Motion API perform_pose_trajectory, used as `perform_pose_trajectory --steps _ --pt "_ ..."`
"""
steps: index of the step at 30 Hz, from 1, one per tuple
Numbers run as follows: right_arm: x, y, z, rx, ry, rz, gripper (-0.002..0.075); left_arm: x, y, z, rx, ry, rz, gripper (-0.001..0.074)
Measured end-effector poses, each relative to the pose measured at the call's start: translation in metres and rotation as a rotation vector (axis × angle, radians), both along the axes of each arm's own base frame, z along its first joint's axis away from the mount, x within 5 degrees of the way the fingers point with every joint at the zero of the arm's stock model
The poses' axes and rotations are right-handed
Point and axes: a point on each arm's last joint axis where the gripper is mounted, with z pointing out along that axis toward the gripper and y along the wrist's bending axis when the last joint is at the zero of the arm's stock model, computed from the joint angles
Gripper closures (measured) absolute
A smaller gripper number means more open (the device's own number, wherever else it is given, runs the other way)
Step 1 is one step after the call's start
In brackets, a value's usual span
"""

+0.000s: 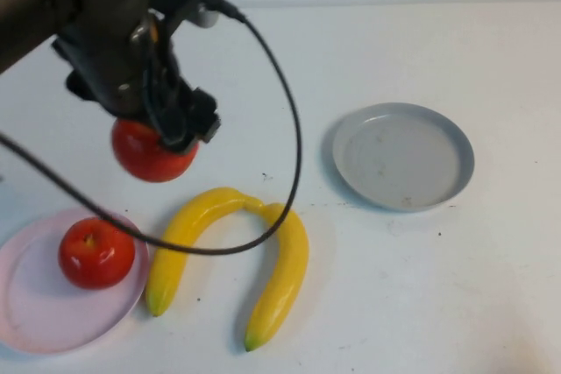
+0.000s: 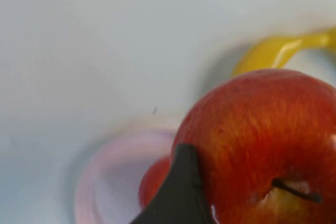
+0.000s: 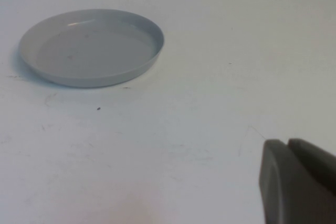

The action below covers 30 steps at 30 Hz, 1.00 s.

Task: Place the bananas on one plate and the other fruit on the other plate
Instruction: Put one type of fruit in the left plate

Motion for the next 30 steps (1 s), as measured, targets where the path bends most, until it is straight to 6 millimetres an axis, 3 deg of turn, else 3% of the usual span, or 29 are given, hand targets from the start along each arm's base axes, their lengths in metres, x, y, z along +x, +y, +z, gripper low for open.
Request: perform_pose_trajectory --steps 4,12,23,30 --pt "0.0 0.0 0.0 0.0 0.0 0.0 0.0743 -0.027 0.038 -0.003 0.002 0.018 0.099 0.0157" --pt "0.0 0.0 0.0 0.0 0.0 0.0 0.0743 -0.057 0.094 -0.038 0.049 0.116 0.271 0.0157" --pt "0.0 0.0 0.0 0.0 0.0 0.0 0.0743 -0.076 0.112 -0.084 0.16 0.221 0.248 0.0157" --pt "0.0 0.0 0.0 0.0 0.0 0.0 0.0743 -0.071 0.125 -0.104 0.123 0.169 0.28 0.0157"
